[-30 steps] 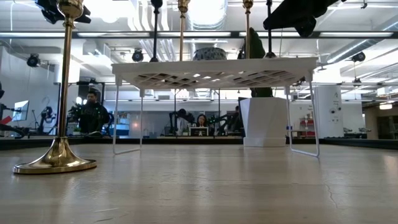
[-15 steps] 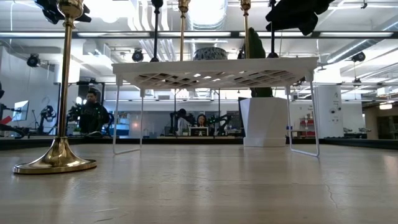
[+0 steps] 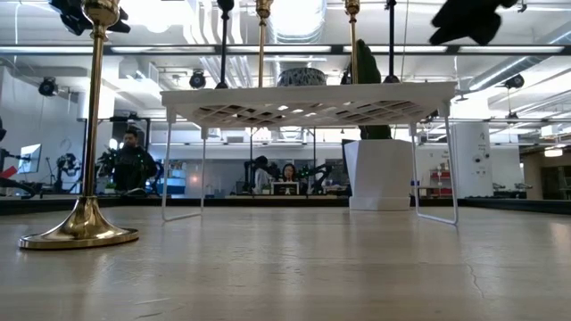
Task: Pick & Place candle stick holders
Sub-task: Put the gold candle holder on the shelf
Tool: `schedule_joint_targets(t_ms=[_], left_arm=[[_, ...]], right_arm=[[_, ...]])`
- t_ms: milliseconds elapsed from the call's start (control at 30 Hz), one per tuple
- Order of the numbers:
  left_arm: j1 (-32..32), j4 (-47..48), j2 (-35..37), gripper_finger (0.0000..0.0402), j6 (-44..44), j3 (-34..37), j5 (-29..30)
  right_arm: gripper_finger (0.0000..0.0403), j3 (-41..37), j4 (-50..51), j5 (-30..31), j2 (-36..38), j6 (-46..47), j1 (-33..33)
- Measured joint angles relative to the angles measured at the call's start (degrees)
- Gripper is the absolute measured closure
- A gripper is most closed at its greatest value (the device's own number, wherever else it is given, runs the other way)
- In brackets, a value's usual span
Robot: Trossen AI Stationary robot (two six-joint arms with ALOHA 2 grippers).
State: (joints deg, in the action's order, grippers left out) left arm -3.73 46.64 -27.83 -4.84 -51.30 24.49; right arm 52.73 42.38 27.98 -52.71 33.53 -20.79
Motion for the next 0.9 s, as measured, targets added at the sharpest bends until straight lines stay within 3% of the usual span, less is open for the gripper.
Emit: schedule_joint_targets(t_ms=[367, 667, 900], left_arm=[[0.0, 3.5, -1.3, 0.0182, -5.9, 0.0, -6.8], [1.6, 11.0, -6.3, 0.0205, -15.4, 0.0, -12.6], [7.3, 12.1, -7.0, 0.0225, -22.7, 2.0, -15.0]], right_arm=[[0.026, 0.4, 5.7, 1.3, 0.7, 18.1, -15.4], [0.0304, 0.3, 14.0, 14.0, -2.8, 35.0, -28.6], [0.0334, 0.3, 24.7, 20.8, -4.1, 48.3, -35.1]])
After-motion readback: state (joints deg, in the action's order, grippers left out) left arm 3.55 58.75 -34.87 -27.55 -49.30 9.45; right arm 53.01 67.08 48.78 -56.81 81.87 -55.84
